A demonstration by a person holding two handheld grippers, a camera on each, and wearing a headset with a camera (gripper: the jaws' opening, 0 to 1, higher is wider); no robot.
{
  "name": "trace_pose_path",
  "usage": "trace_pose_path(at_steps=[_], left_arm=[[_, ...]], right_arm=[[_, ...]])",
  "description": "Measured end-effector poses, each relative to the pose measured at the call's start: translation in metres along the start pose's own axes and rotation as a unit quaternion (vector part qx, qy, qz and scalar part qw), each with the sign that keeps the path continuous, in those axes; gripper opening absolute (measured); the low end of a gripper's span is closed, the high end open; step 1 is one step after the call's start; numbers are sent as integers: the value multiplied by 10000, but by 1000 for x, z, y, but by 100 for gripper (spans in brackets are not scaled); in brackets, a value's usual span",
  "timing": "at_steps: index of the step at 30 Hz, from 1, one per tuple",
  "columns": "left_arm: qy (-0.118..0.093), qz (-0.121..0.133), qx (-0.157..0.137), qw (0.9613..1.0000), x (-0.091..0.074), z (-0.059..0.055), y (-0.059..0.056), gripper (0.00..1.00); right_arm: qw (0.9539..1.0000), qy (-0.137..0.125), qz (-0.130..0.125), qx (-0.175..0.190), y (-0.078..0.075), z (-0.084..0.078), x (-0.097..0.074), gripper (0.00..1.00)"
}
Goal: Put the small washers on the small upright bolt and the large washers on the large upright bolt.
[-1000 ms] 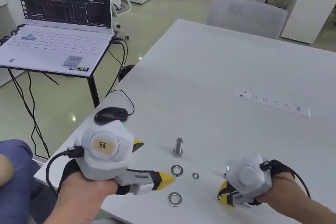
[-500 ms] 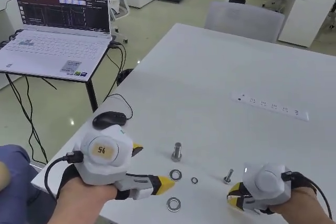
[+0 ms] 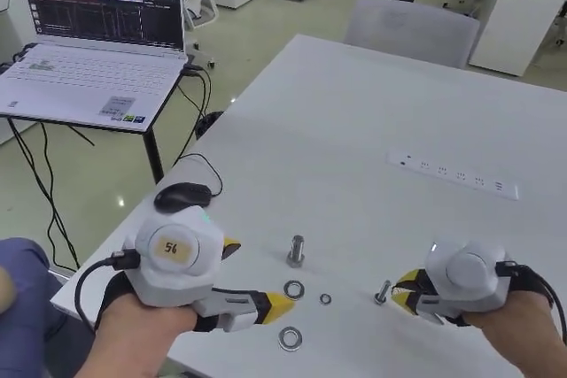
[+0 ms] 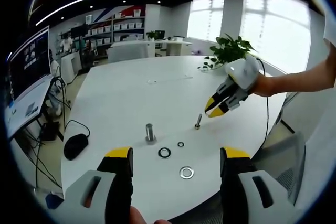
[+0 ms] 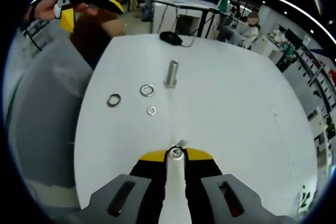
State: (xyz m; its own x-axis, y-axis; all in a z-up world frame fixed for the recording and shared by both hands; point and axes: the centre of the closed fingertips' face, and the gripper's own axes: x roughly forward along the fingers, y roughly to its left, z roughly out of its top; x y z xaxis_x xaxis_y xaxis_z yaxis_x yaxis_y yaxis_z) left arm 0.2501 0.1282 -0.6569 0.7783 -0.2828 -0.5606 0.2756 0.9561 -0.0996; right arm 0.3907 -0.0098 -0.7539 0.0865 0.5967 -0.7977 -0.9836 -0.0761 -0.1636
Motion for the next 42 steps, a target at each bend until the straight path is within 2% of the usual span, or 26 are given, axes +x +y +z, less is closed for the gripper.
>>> trace_pose_path(at_steps=[7, 42], left_arm=[[1, 19, -11, 10000, 0, 0, 1, 67], [17, -4, -26, 10000, 3, 1, 1, 67]], right_arm=[[10000, 46, -24, 5, -9, 7, 4, 13], [9990, 374, 183, -172, -6, 5, 18, 13]])
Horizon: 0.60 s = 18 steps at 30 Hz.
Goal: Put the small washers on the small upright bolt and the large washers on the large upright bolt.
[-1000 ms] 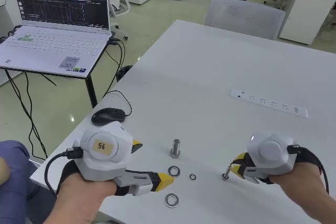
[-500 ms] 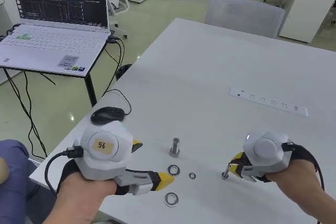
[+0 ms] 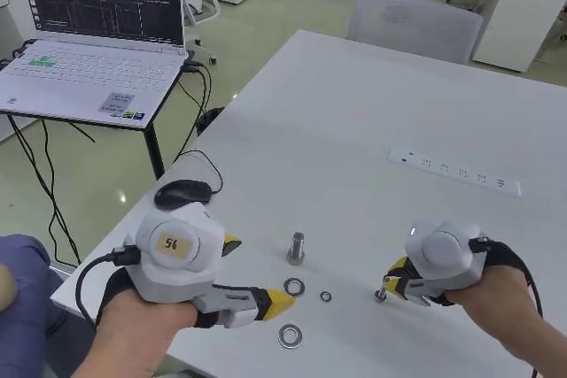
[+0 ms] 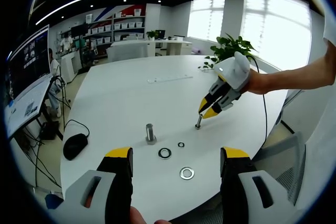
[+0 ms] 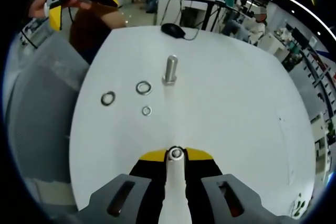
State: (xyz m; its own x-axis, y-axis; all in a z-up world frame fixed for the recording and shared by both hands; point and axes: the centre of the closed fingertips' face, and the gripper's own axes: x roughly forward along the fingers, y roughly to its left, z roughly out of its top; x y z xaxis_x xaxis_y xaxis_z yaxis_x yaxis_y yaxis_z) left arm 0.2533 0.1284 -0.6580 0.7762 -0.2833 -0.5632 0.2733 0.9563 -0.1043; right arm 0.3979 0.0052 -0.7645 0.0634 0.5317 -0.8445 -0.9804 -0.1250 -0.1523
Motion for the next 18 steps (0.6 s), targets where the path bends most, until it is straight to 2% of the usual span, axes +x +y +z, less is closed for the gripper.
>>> trace_pose_path(at_steps=[8, 18], left_arm=[[-2, -7, 5, 10000, 1, 0, 0, 67], [10, -35, 29, 10000, 1, 0, -2, 67]], right_arm=[[9999, 110, 17, -103, 1, 1, -2, 13], [9994, 255, 95, -217, 2, 0, 4, 13]])
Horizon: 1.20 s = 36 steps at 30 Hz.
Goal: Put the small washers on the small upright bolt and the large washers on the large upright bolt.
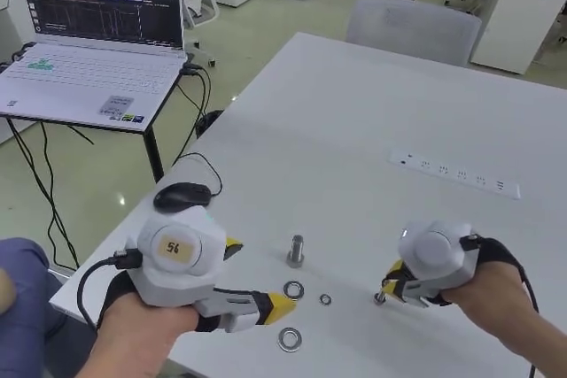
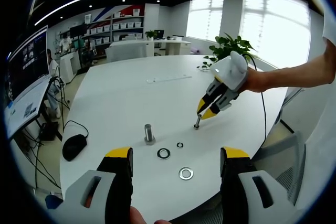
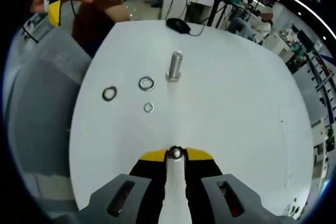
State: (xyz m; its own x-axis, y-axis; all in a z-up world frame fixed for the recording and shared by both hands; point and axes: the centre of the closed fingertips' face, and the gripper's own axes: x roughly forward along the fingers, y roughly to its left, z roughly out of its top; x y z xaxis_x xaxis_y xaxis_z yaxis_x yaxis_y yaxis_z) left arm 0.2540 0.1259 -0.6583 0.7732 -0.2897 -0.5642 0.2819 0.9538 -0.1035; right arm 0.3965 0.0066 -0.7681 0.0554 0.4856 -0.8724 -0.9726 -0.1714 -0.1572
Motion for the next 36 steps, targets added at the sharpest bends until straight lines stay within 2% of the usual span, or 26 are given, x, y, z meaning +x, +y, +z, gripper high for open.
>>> trace_pose_path(at_steps=[14, 16, 22, 26, 36], left_arm=[[2, 22, -41, 10000, -1, -3, 2, 67], [-2, 30, -59, 10000, -2, -4, 3, 67], [-17, 64, -83, 9999, -4, -4, 7, 67], [-21, 83, -106, 9999, -6, -6, 9, 67], [-16, 62, -103, 9999, -5, -7, 9, 67]], right_arm=[[9996, 244, 141, 26, 3, -9, 22, 13], [9995, 268, 166, 60, 4, -10, 25, 9], [9990, 423, 113, 52, 4, -17, 34, 9], [9992, 293, 144, 240, 5, -17, 34, 9], [9989, 299, 139, 333, 5, -22, 32, 16]])
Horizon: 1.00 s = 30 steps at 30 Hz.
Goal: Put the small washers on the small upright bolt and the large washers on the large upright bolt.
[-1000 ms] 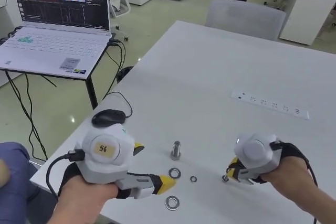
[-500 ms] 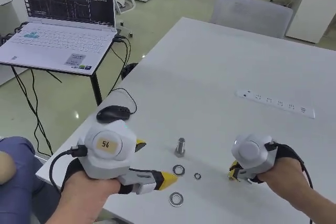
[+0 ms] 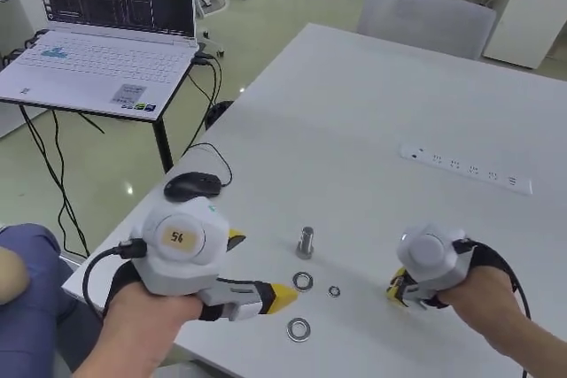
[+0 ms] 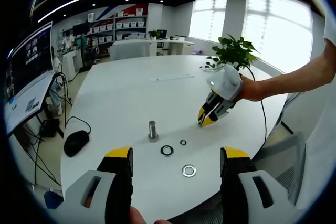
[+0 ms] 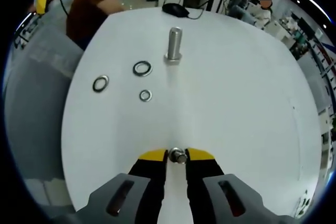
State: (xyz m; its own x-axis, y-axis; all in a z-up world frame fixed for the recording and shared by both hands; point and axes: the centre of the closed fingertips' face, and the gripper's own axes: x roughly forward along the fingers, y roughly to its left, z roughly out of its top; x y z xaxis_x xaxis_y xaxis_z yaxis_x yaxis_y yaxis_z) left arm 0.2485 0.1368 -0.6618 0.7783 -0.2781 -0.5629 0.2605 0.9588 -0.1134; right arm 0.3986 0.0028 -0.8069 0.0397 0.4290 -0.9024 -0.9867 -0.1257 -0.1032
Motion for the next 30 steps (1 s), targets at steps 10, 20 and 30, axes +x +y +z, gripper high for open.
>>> trace_pose_path(at_steps=[10, 20, 30], left_arm=[[-67, 72, -27, 9999, -8, 0, 3, 67], [-150, 63, 6, 9999, -13, 6, 10, 67], [-95, -117, 102, 9998, -9, 6, 12, 67]], right_arm=[[9995, -287, -134, 25, -2, 12, -14, 20], [9963, -733, -447, -31, -5, 38, -42, 24], [9964, -808, -224, -99, 15, 63, -33, 25]])
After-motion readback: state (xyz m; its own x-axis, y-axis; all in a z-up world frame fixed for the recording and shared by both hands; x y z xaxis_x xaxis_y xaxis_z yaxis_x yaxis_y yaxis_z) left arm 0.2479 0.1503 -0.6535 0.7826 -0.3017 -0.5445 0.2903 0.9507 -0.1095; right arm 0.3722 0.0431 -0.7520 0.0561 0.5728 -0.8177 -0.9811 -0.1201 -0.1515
